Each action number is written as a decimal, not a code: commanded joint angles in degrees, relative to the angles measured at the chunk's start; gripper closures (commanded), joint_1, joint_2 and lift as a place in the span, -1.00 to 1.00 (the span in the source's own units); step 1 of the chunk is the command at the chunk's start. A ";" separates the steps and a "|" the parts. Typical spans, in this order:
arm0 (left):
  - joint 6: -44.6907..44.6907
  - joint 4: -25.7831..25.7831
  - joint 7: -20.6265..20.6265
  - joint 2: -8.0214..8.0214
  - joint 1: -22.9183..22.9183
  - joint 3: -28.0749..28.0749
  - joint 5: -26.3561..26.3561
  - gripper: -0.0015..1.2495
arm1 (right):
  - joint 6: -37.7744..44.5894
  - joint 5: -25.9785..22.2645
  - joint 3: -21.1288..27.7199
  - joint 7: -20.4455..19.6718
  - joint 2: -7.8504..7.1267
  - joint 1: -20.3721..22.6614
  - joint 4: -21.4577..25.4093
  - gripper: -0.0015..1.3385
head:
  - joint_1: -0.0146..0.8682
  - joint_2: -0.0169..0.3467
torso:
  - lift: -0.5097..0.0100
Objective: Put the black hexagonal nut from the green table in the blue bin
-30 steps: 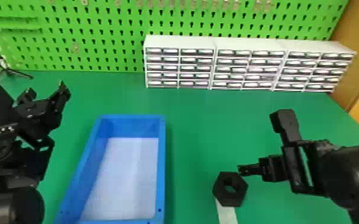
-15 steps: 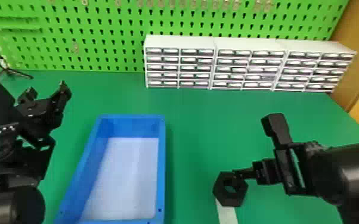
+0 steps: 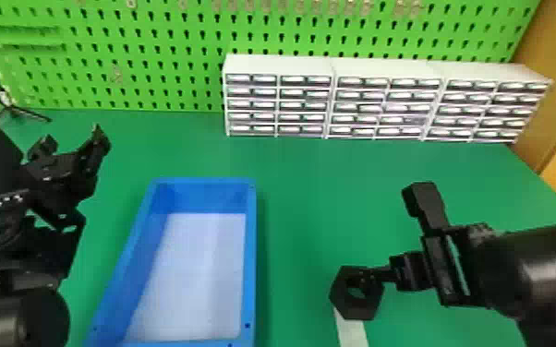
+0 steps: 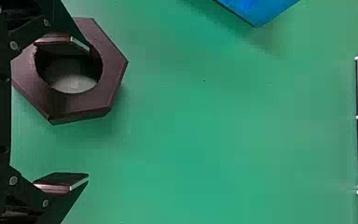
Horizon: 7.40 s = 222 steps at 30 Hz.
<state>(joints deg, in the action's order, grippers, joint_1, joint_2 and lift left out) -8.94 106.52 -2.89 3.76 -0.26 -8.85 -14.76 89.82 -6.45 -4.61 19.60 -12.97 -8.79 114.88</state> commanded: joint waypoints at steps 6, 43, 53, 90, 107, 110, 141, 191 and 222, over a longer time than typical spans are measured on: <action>0.06 0.00 -0.01 -0.07 0.00 0.07 0.00 -0.31 | 0.26 -0.32 -0.23 0.00 -0.21 0.00 -1.06 -0.53 | 0.60 -0.86 | 0.59; 0.06 -0.18 0.08 0.01 -0.18 -0.11 -0.71 -0.31 | 0.26 -0.41 -0.93 0.00 -1.00 0.71 -3.87 -0.53 | 0.60 -0.86 | 0.59; 0.06 -0.26 -0.01 -0.07 -0.18 -0.11 -0.71 -0.31 | 0.26 -0.14 -1.11 0.00 -1.09 0.88 -4.49 -0.53 | 0.60 -0.86 | 0.59; -0.03 -0.53 -0.01 0.01 0.00 0.24 -0.62 -0.31 | 0.26 3.37 -5.94 0.00 -2.41 -0.70 -4.84 0.45 | 0.60 -0.86 | 0.59; 0.06 -0.61 0.08 -0.07 -0.09 0.33 -0.71 -0.31 | 0.26 3.72 -4.45 0.00 -1.97 -0.44 -4.49 0.46 | 0.60 -0.86 | 0.59; 0.06 -0.53 0.08 0.01 -0.09 0.24 -0.71 -0.31 | 0.26 4.34 -3.66 0.00 -1.79 -0.26 -4.23 0.46 | 0.60 -0.86 | 0.59; 0.06 -1.14 -0.01 -0.07 -0.18 0.94 -0.62 -0.30 | -39.90 5.13 13.92 0.09 6.56 3.43 -2.47 0.46 | 0.60 -0.86 | 0.59; 0.15 -2.46 0.08 0.01 0.70 1.47 -0.71 -0.30 | -55.19 -20.27 -24.40 -5.54 -3.20 -8.70 -13.28 0.44 | 0.60 -0.86 | 0.59; 1.20 -3.34 -0.01 0.01 1.49 2.44 -1.06 -0.30 | -55.98 -23.79 -30.64 -6.42 -5.66 -13.09 -14.07 0.39 | 0.60 -0.86 | 0.59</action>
<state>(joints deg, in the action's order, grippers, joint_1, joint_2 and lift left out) -7.76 103.25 -2.90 3.70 1.24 -6.44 -15.75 33.82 -30.14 -35.03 13.20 -18.53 -21.72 100.89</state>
